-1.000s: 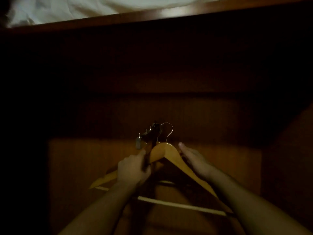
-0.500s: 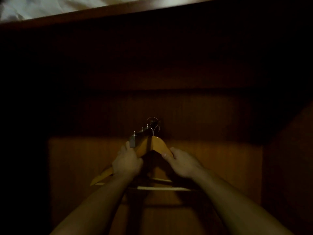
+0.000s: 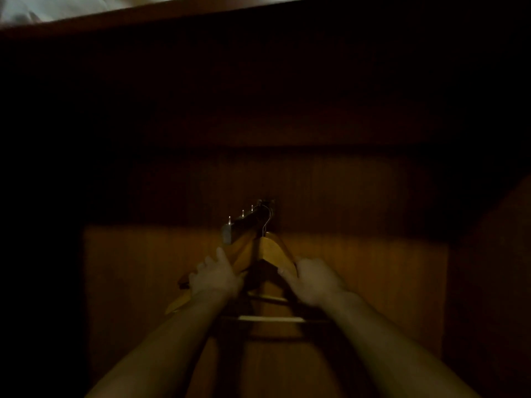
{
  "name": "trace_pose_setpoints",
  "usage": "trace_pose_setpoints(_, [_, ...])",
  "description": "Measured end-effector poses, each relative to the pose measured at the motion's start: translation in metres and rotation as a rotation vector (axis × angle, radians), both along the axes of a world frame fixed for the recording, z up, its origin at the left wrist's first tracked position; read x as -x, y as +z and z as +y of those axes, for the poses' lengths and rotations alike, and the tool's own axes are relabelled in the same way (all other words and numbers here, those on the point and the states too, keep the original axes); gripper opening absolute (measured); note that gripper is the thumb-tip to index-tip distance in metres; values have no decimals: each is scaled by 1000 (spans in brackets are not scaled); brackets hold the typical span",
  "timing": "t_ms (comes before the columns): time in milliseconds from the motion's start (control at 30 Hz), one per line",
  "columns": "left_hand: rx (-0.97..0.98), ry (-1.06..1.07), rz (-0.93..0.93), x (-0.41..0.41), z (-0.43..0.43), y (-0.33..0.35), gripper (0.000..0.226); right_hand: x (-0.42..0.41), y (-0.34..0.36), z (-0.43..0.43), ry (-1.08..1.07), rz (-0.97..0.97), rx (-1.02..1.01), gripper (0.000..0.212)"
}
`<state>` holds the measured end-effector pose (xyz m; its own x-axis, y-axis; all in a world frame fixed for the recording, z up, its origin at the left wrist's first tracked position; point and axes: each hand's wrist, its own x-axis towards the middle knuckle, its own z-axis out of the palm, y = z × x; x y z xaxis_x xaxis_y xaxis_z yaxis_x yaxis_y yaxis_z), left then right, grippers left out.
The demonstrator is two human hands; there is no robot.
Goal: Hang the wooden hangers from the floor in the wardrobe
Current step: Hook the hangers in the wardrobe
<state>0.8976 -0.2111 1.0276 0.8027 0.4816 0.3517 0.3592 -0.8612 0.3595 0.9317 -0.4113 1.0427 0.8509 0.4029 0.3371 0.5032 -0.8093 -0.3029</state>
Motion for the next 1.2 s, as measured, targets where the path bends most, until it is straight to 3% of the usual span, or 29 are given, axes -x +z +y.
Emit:
trace_pose_setpoints(267, [-4, 49, 16, 37, 18, 14, 80, 23, 5, 6, -44, -235, 152, 44])
trace_pose_setpoints(500, [-25, 103, 23, 89, 52, 14, 89, 63, 11, 51, 13, -396, 109, 40])
trace_pose_setpoints(667, [-46, 188, 27, 140, 75, 6, 92, 102, 9, 105, 145, -330, 254, 34])
trace_pose_setpoints(800, [-55, 256, 75, 198, 99, -5, 88, 142, -1, 160, 260, -260, 294, 44])
trace_pose_setpoints(967, [-48, 324, 64, 289, 142, -11, 80, 220, -15, 231, 423, -192, 321, 59])
trace_pose_setpoints(1200, [-31, 487, 116, 442, 199, -36, 78, 355, -39, 315, 640, -140, 273, 51])
